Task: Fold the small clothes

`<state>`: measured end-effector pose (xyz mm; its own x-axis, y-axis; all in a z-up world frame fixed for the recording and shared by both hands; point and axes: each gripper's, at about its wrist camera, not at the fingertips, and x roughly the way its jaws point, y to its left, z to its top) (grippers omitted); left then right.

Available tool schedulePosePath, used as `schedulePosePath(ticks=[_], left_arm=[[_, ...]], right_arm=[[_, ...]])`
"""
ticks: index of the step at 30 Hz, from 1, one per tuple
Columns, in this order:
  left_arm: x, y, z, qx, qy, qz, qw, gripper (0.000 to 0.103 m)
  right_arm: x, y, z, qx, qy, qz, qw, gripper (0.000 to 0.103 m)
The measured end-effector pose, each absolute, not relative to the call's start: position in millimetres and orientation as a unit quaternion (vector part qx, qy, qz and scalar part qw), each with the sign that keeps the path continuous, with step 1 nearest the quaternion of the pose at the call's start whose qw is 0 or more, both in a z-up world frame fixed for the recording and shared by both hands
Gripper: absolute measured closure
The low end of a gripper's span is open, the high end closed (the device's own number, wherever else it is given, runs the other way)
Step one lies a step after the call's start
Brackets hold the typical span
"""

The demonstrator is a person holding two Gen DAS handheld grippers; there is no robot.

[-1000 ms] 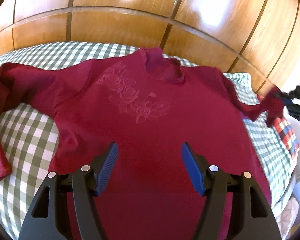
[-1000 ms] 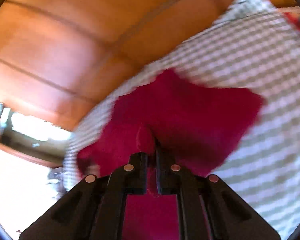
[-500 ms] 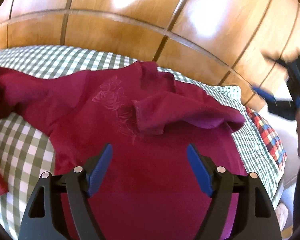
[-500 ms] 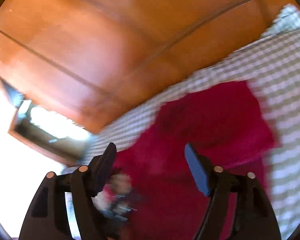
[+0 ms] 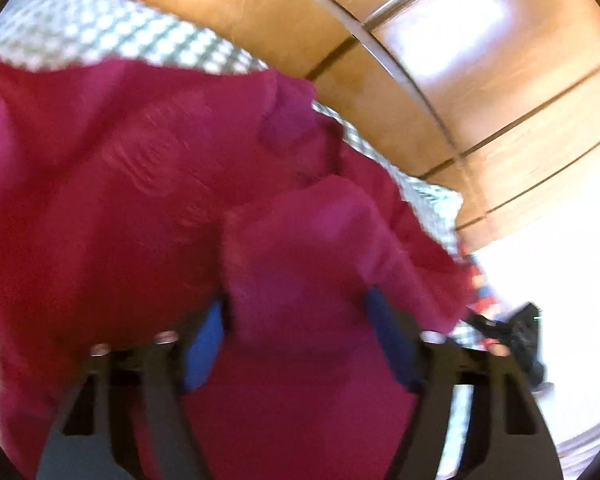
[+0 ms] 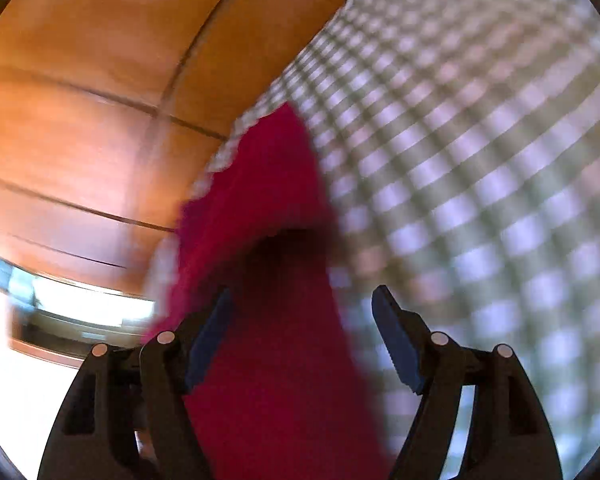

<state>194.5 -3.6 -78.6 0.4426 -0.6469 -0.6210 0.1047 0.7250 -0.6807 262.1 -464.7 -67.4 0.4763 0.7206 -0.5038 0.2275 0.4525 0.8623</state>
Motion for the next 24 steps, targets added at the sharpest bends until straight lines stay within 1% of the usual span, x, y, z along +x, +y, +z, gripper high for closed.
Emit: schedulePosePath(ticks=[1,2,3,4,6,7,8,9,10,12,14,16,18,20,21,22,23,24], left_arm=[[198.3,-5.0,-78.5,-0.295,0.471,-0.231,0.799,0.051],[201.7,-6.3,-76.9,-0.299,0.465,-0.226,0.802,0.069],[205.4,-8.8,-73.9,-0.298,0.459,-0.224,0.806,0.081],[212.4,-13.3,-66.6,-0.287,0.452,-0.215,0.817,0.103],[223.0,-15.4,-46.7,-0.276,0.426,-0.203,0.838,0.102],[227.0,-14.0,-25.1,-0.269,0.399,-0.206,0.852,0.102],[227.1,-11.7,-4.3,-0.262,0.372,-0.214,0.864,0.102],[225.2,-9.1,12.4,-0.256,0.348,-0.223,0.874,0.102],[218.2,-4.4,37.4,-0.245,0.31,-0.236,0.888,0.102],[204.2,7.3,62.8,-0.228,0.273,-0.256,0.899,0.102],[191.7,22.8,62.7,-0.217,0.275,-0.254,0.902,0.102],[178.0,36.3,45.1,-0.197,0.293,-0.236,0.905,0.102],[171.0,43.7,19.4,-0.156,0.322,-0.199,0.912,0.102],[169.7,56.4,-17.5,-0.13,0.376,-0.175,0.9,0.102],[169.9,61.7,-27.5,-0.132,0.396,-0.167,0.893,0.102],[167.0,74.5,-43.8,-0.156,0.42,-0.164,0.879,0.101],[164.5,84.3,-51.9,-0.174,0.428,-0.159,0.872,0.093],[162.9,89.8,-56.0,-0.186,0.431,-0.155,0.869,0.088]], right_arm=[[268.1,-464.4,-75.0,0.535,0.47,0.191,0.676,0.03],[272.6,-464.4,-78.3,0.552,0.46,0.189,0.669,0.025],[278.6,-465.2,-80.4,0.559,0.451,0.179,0.672,0.025],[285.3,-465.1,-83.5,0.569,0.441,0.165,0.674,0.026],[296.3,-467.5,-82.0,0.567,0.434,0.145,0.685,0.051],[301.6,-466.7,-70.5,0.548,0.421,0.137,0.71,0.056],[304.0,-465.5,-62.2,0.535,0.412,0.14,0.724,0.068],[303.6,-463.1,-51.3,0.518,0.401,0.157,0.74,0.083],[302.7,-458.5,-40.2,0.49,0.397,0.177,0.756,0.09],[294.2,-449.8,-32.7,0.448,0.411,0.196,0.769,0.09],[285.3,-443.6,-39.8,0.437,0.431,0.214,0.76,0.09],[272.6,-440.1,-47.1,0.415,0.44,0.201,0.77,0.09],[262.9,-439.1,-63.0,0.413,0.46,0.193,0.762,0.09],[253.0,-436.0,-70.8,0.398,0.481,0.186,0.759,0.086],[247.7,-435.6,-73.1,0.395,0.488,0.185,0.756,0.071],[246.4,-434.3,-79.7,0.399,0.487,0.186,0.755,0.062],[245.2,-434.6,-81.0,0.401,0.483,0.187,0.755,0.058],[242.5,-435.6,-81.2,0.399,0.481,0.188,0.757,0.058]])
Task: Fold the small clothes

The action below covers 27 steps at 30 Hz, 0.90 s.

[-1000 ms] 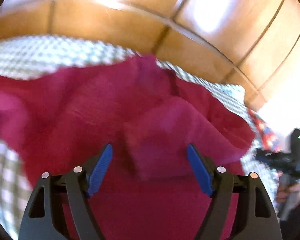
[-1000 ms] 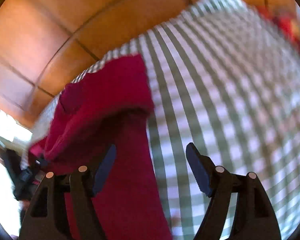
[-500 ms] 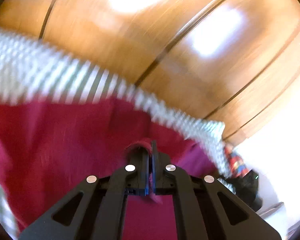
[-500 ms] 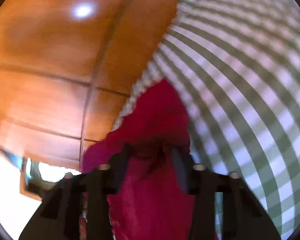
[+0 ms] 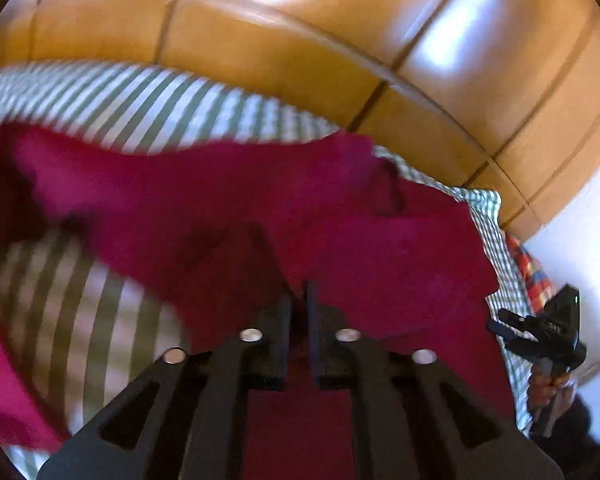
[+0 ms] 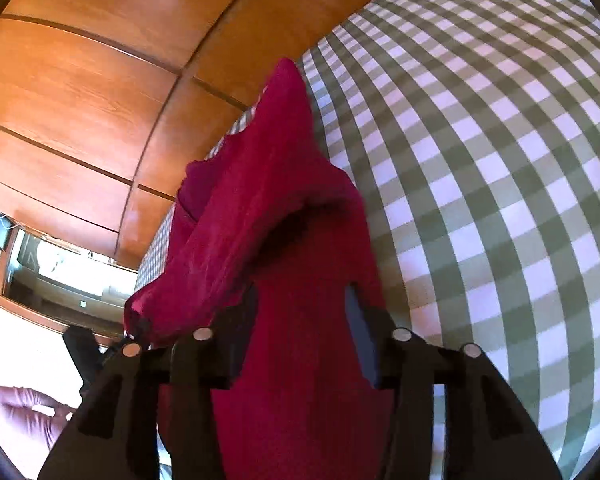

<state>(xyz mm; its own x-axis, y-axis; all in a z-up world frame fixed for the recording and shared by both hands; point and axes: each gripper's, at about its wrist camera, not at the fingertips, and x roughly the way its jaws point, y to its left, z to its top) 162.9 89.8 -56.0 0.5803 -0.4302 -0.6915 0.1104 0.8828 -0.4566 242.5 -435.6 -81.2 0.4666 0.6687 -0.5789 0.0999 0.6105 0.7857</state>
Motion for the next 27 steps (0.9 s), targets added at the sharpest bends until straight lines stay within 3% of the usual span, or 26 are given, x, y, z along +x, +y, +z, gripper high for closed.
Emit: schedulePosePath(ticks=[2,3,8,12,13,14,16,17,18,20,24,27], left_arm=[[159.3,110.5,-66.2,-0.26,0.435,-0.16,0.847,0.058],[160.5,121.4,-73.2,-0.315,0.435,-0.165,0.827,0.052],[176.8,118.5,-75.8,-0.342,0.43,-0.159,0.82,0.05],[198.2,98.1,-67.9,-0.299,0.432,-0.163,0.835,0.05],[203.0,95.5,-70.5,-0.291,0.438,-0.155,0.837,0.06],[208.7,92.0,-73.0,-0.28,0.445,-0.143,0.839,0.076],[212.5,86.6,-72.1,-0.257,0.44,-0.14,0.849,0.094],[212.7,84.3,-66.8,-0.247,0.431,-0.142,0.856,0.096],[212.3,81.4,-59.0,-0.238,0.417,-0.149,0.864,0.096],[209.0,74.0,-33.1,-0.208,0.375,-0.161,0.889,0.096],[198.1,54.0,20.8,-0.134,0.288,-0.186,0.93,0.096],[225.0,33.7,-2.2,-0.045,0.337,-0.134,0.931,0.09]], right_arm=[[238.8,-441.9,-74.4,0.401,0.477,0.184,0.76,0.055],[241.3,-442.9,-72.3,0.398,0.476,0.178,0.764,0.053],[271.8,-447.3,-28.3,0.318,0.471,0.14,0.811,0.053],[315.4,-446.8,-18.3,0.281,0.463,0.104,0.834,0.036],[332.0,-445.7,-20.6,0.273,0.467,0.091,0.836,0.036],[342.6,-445.1,-23.4,0.266,0.471,0.08,0.838,0.036],[369.7,-438.9,-35.9,0.26,0.486,0.065,0.832,0.036],[383.8,-431.7,-40.5,0.259,0.492,0.064,0.829,0.037],[392.1,-426.8,-45.0,0.254,0.499,0.064,0.826,0.052],[403.6,-414.2,-51.2,0.235,0.517,0.077,0.819,0.093],[387.6,-426.9,-33.9,0.246,0.463,0.049,0.85,0.095],[385.0,-436.2,-52.0,0.242,0.487,0.024,0.839,0.091]])
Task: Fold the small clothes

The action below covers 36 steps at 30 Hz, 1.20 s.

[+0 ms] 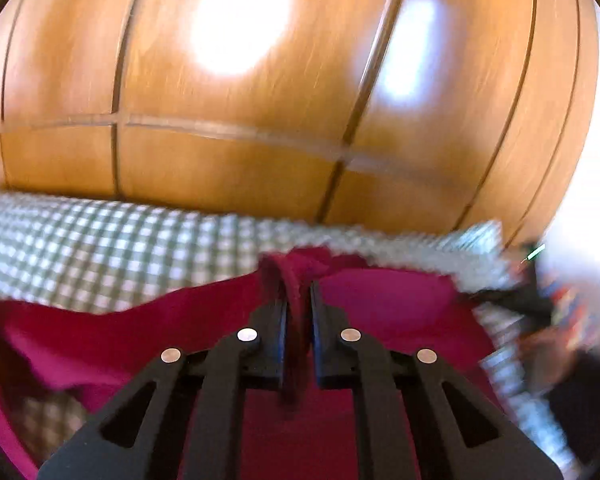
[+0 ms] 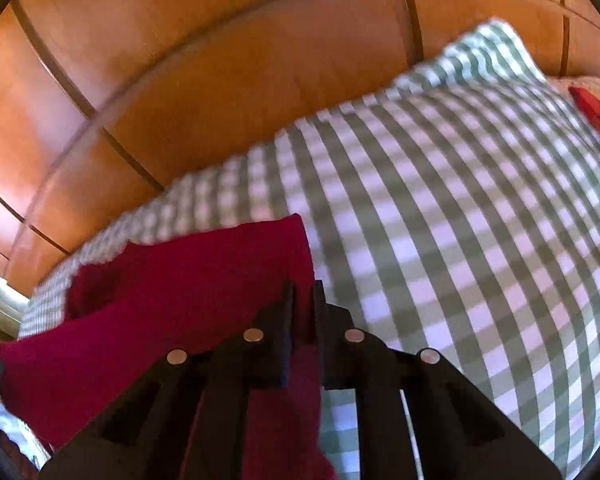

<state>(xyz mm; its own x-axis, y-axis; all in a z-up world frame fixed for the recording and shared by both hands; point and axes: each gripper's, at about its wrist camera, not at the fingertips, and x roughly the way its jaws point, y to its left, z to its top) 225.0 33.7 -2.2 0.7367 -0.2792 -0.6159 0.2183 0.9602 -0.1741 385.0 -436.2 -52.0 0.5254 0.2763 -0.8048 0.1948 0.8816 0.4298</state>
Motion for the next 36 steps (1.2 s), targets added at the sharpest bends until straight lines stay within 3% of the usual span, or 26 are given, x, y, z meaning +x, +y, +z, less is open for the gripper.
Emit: schedulePosePath(ticks=[2,3,5,8,12,20,21,23,25,33,35,36], left_arm=[[250.1,40.3,-33.2,-0.037,0.404,-0.078,0.911,0.065],[258.2,50.8,-48.9,-0.051,0.435,-0.046,0.898,0.064],[256.9,79.5,-67.7,-0.11,0.454,-0.016,0.884,0.064],[231.9,108.1,-70.2,-0.166,0.439,-0.021,0.883,0.064],[199.0,114.4,-60.7,-0.159,0.416,-0.023,0.895,0.064],[129.6,147.4,-52.1,-0.18,0.407,0.021,0.895,0.064],[122.3,154.2,-50.4,-0.183,0.406,0.031,0.895,0.064],[93.3,181.7,-45.6,-0.194,0.397,0.059,0.895,0.052],[64.6,208.1,-41.6,-0.199,0.385,0.095,0.896,0.044],[-4.6,236.4,-48.7,-0.142,0.383,0.141,0.902,0.041],[-9.7,215.4,-44.4,-0.106,0.373,0.107,0.916,0.023],[-8.8,203.7,-42.9,-0.082,0.368,0.095,0.921,0.023]], right_arm=[[379.8,-444.5,-61.2,0.259,0.489,0.015,0.833,0.075],[374.3,-449.7,-60.2,0.269,0.481,0.008,0.834,0.065],[360.8,-457.4,-53.9,0.261,0.472,-0.001,0.842,0.057],[333.3,-452.3,-28.8,0.217,0.442,-0.001,0.87,0.057],[296.4,-402.3,-3.0,0.154,0.438,0.105,0.879,0.059],[272.5,-264.5,-11.0,0.049,0.471,0.23,0.85,0.058],[271.9,-254.1,-15.8,0.035,0.475,0.224,0.85,0.054],[264.9,-241.0,-19.8,0.022,0.466,0.212,0.859,0.044],[258.8,-239.6,-21.2,0.03,0.463,0.209,0.861,0.04],[219.6,-247.8,-7.2,0.058,0.461,0.209,0.861,0.035],[208.9,-248.1,-6.5,0.06,0.465,0.206,0.859,0.035],[202.5,-250.3,-7.0,0.064,0.468,0.206,0.857,0.034]])
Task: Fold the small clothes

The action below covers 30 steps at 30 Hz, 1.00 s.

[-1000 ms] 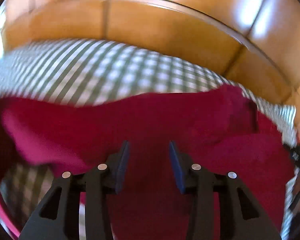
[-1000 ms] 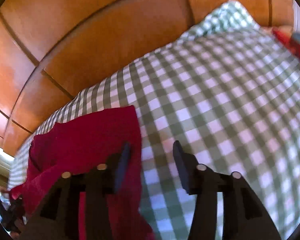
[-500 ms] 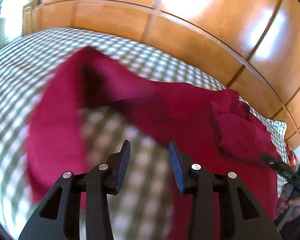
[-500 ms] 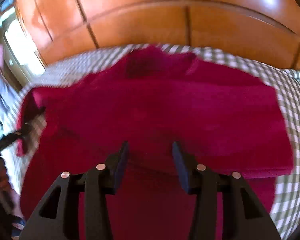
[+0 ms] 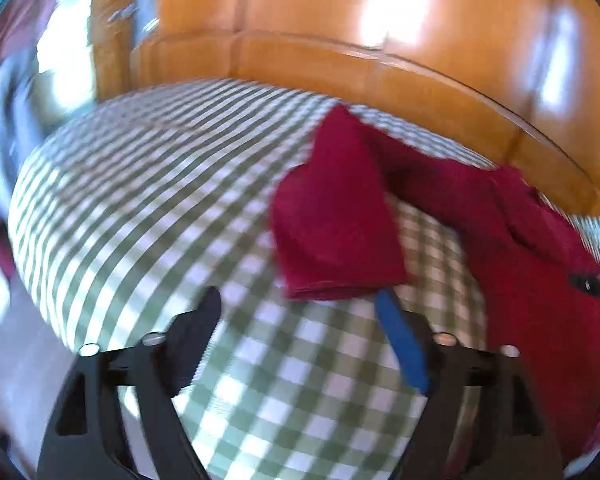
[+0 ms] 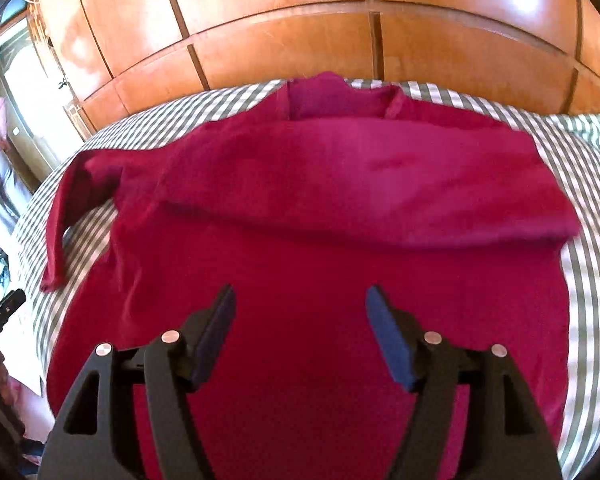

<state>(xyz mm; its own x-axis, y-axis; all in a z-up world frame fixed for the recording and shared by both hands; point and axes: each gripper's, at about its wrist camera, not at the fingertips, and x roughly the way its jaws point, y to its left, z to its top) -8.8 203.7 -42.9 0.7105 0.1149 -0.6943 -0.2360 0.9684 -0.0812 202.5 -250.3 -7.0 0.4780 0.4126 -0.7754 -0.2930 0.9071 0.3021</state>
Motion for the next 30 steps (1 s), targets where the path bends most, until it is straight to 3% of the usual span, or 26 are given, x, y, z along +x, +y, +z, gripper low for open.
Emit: schedulePosePath(ticks=[7,9,10,11,13,17,22,30], left_arm=[[31.0,155.7,-58.3,0.042,0.372,0.087,0.923,0.023],[45.4,154.1,-71.2,0.065,0.39,0.09,0.914,0.029],[55.0,156.6,-80.1,0.074,0.401,0.092,0.909,0.041],[59.8,160.4,-85.7,0.067,0.41,0.088,0.905,0.069],[67.9,178.8,-81.5,0.011,0.42,0.084,0.904,0.097],[63.9,221.8,-32.4,-0.145,0.378,0.036,0.914,0.097],[56.4,259.7,56.1,-0.266,0.284,-0.034,0.921,0.097],[97.3,200.8,153.5,-0.296,0.221,-0.177,0.912,0.097]], right_arm=[[165.0,-262.1,-8.9,0.079,0.481,0.2,0.85,0.031],[160.2,-263.1,-8.2,0.074,0.482,0.198,0.851,0.03],[159.0,-264.1,-8.5,0.074,0.483,0.195,0.851,0.03],[157.5,-265.1,-8.6,0.074,0.484,0.192,0.851,0.03],[154.8,-266.5,-8.4,0.074,0.484,0.19,0.851,0.03],[151.2,-266.6,-8.5,0.074,0.484,0.192,0.851,0.031],[150.4,-264.8,-8.1,0.079,0.479,0.198,0.851,0.031],[149.3,-280.6,-1.8,0.096,0.465,0.191,0.859,0.031]])
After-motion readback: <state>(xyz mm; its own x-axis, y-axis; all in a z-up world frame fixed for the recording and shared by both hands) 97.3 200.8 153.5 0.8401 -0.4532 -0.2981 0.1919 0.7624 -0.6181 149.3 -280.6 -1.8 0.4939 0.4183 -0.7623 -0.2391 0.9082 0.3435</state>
